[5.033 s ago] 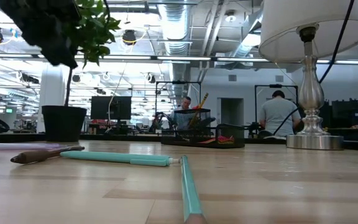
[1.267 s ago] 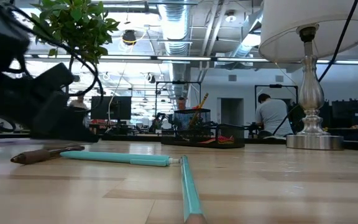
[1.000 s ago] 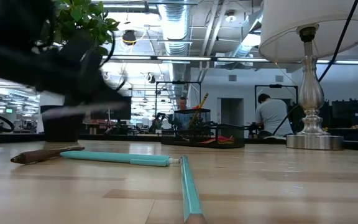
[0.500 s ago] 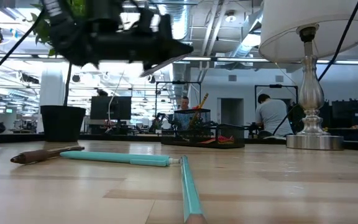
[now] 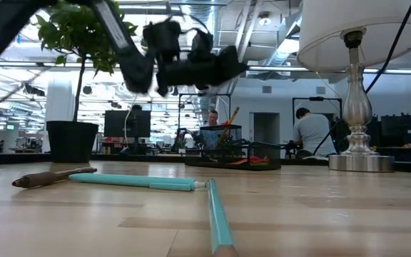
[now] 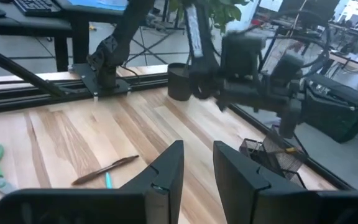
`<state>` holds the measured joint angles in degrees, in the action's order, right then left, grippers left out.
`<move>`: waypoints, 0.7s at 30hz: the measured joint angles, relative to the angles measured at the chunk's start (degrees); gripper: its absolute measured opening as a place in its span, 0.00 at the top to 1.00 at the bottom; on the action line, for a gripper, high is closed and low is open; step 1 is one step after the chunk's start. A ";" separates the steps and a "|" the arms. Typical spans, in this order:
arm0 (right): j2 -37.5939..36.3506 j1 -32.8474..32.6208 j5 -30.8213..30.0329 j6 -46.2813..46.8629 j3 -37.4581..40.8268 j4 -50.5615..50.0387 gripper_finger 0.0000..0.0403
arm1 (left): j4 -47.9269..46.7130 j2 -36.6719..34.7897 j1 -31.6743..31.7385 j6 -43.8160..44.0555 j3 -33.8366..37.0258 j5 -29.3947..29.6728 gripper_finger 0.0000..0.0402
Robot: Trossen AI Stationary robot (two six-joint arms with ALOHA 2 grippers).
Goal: Pick and place office supplies into organizer
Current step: Put the purple pen into the desk organizer
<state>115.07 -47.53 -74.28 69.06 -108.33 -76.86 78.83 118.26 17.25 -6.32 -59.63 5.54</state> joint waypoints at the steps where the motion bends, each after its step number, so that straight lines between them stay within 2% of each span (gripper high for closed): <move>1: 0.00 -0.11 0.04 0.00 0.00 -0.05 0.80 | 4.49 2.50 0.47 -0.02 -1.17 -0.40 0.93; 3: 0.00 -0.44 0.40 0.00 0.00 -0.07 0.80 | 11.30 7.17 1.18 0.64 -3.96 -1.09 0.93; 6: 0.04 -1.08 0.73 0.02 0.00 -0.06 0.80 | 8.14 10.93 2.45 -0.24 -8.99 -0.98 0.93; 13: 0.07 -2.02 0.94 0.02 0.00 -0.05 0.80 | 9.92 17.64 3.65 0.36 -18.28 -0.75 0.93; 21: 0.09 -2.72 0.96 0.02 0.00 -0.96 0.80 | 5.85 18.06 4.14 -1.47 -19.00 0.68 0.92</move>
<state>115.15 -50.25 -73.32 69.07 -108.33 -77.81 84.69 136.33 21.39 -7.79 -78.64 6.21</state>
